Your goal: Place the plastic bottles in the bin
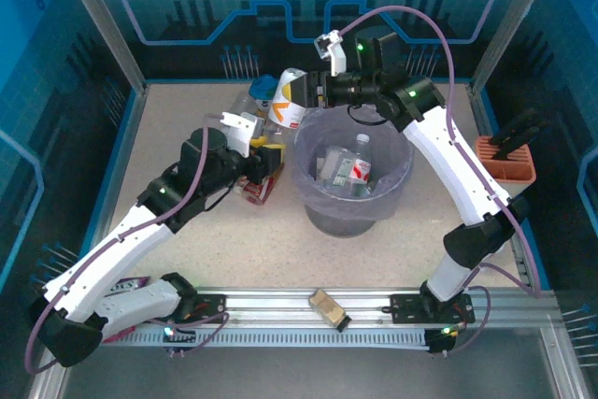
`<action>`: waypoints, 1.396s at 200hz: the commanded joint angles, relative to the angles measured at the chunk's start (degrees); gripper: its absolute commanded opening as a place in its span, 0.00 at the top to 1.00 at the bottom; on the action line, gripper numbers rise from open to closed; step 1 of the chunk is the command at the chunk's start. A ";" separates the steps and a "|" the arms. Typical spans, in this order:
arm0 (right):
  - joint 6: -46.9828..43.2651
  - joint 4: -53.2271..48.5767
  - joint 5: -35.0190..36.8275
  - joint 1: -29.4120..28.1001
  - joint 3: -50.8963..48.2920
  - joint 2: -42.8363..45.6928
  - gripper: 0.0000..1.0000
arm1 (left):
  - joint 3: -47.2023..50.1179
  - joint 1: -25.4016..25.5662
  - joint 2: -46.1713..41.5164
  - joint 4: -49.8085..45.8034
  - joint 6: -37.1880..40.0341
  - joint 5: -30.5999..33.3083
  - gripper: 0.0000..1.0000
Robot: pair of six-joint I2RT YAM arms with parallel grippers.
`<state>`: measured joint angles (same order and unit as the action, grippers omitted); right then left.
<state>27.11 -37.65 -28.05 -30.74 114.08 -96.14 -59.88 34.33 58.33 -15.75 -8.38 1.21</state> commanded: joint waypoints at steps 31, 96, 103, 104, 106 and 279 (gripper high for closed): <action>0.35 2.90 -0.86 -0.44 -0.43 1.28 0.49 | -1.92 -0.31 -0.21 1.70 1.15 -1.18 0.21; 0.08 2.96 0.70 0.95 3.35 1.99 0.49 | -2.06 -0.38 -1.09 1.62 1.07 -2.72 0.01; 0.04 2.87 1.05 1.69 3.55 2.45 0.49 | -2.17 -0.37 -1.08 1.43 1.09 -2.54 0.01; 0.09 2.86 1.10 1.80 3.53 2.54 0.49 | -2.17 -0.37 -1.09 1.43 1.09 -2.54 0.01; 0.17 2.91 1.21 2.00 3.52 2.71 0.49 | -2.17 -0.35 -1.19 1.36 1.15 -2.55 0.01; -3.91 -10.19 5.72 13.52 -8.77 10.41 0.51 | -5.74 -19.74 13.86 -10.37 -9.01 -0.84 0.02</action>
<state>23.29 -47.99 -21.87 -15.09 106.91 -83.83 -62.72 16.97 69.43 -24.21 -16.67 0.80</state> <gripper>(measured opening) 0.608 0.988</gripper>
